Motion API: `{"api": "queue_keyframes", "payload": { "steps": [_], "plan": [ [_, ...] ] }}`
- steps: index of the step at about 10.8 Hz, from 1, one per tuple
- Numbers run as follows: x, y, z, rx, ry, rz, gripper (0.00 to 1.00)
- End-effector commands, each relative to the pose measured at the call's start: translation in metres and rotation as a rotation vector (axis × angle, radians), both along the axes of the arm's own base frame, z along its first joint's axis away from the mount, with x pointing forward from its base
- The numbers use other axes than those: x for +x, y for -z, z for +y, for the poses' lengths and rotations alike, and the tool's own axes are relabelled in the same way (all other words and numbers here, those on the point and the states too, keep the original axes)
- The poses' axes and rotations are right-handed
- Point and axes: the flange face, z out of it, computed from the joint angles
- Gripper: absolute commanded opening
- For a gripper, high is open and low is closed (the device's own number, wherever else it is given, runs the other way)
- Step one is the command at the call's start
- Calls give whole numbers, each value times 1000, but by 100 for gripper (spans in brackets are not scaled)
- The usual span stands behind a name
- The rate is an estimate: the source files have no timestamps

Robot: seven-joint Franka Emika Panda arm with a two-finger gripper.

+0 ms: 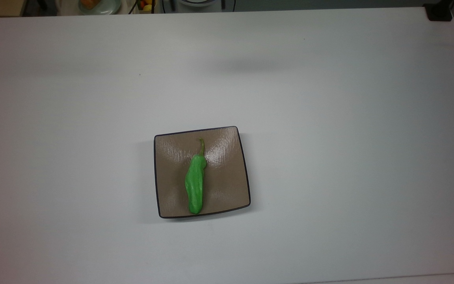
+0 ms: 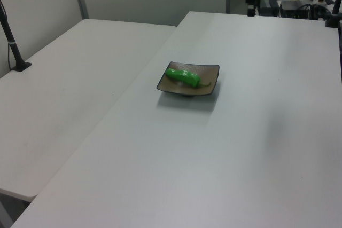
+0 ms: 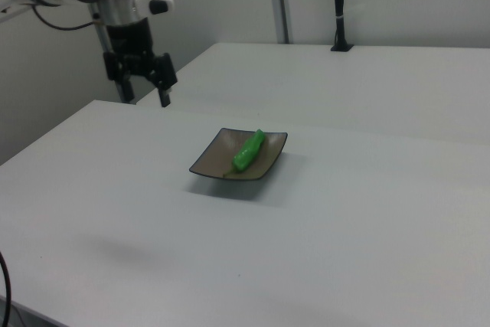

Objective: Chili peppers are placed on a ceramic plate

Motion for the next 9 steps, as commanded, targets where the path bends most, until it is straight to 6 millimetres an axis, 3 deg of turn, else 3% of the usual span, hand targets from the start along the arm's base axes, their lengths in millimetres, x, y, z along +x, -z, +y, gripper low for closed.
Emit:
{"api": "queue_keyframes", "payload": {
  "steps": [1, 2, 4, 9],
  "plan": [
    [-22, 20, 19, -6, -22, -5, 100],
    [-16, 31, 20, 1, -21, -45, 100],
    [-6, 33, 23, 17, -17, -110, 100],
    [-6, 35, 25, 16, -13, -105, 100]
  ]
}}
